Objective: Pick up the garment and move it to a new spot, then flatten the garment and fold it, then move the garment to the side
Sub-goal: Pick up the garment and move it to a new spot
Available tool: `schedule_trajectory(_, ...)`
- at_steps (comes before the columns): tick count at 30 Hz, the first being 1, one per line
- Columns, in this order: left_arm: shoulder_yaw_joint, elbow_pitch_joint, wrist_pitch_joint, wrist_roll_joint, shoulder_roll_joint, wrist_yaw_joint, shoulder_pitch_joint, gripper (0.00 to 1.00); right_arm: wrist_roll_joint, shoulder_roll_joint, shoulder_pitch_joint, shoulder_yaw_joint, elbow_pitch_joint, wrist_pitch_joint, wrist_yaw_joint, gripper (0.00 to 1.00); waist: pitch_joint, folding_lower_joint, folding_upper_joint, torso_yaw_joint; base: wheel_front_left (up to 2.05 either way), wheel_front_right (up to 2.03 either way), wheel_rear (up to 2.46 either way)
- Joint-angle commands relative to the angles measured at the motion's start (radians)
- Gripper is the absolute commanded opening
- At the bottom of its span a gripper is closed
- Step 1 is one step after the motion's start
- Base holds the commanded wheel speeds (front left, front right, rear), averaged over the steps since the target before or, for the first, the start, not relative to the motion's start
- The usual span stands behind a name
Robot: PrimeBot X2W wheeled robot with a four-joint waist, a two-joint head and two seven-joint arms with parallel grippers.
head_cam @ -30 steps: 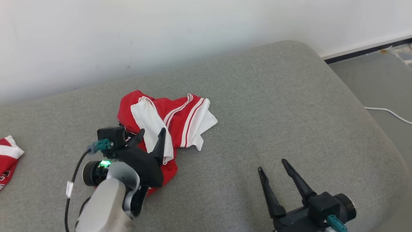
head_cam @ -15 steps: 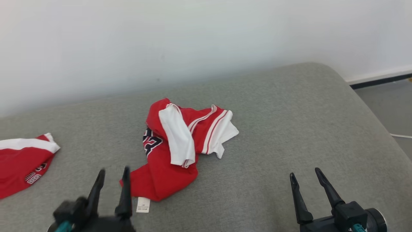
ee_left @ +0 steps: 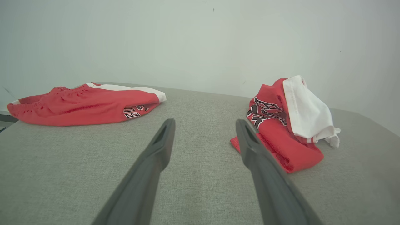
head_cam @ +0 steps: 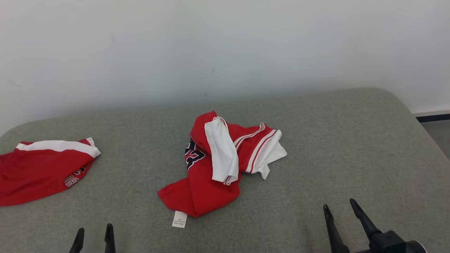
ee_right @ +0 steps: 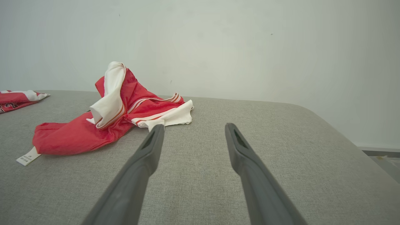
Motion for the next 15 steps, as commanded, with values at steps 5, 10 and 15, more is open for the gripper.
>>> schedule_trajectory(5,0.034,0.006,-0.001,0.014,-0.011,-0.015,0.024,1.00,0.012,-0.010,0.010,-0.003,0.016,-0.001,-0.002,1.00,-0.009,0.0001,0.0001,0.021,0.00,0.00,0.00)
schedule_trajectory(10,0.043,0.005,-0.001,0.020,-0.015,-0.026,0.017,1.00,0.011,-0.008,0.005,-0.007,0.021,-0.001,-0.002,1.00,-0.005,0.0001,0.0001,0.026,0.00,0.00,0.00)
schedule_trajectory(15,0.047,0.000,-0.001,0.024,-0.017,-0.029,0.009,1.00,0.007,-0.003,-0.003,-0.007,0.024,-0.001,-0.002,1.00,-0.002,0.0001,0.0001,0.027,0.00,0.00,0.00)
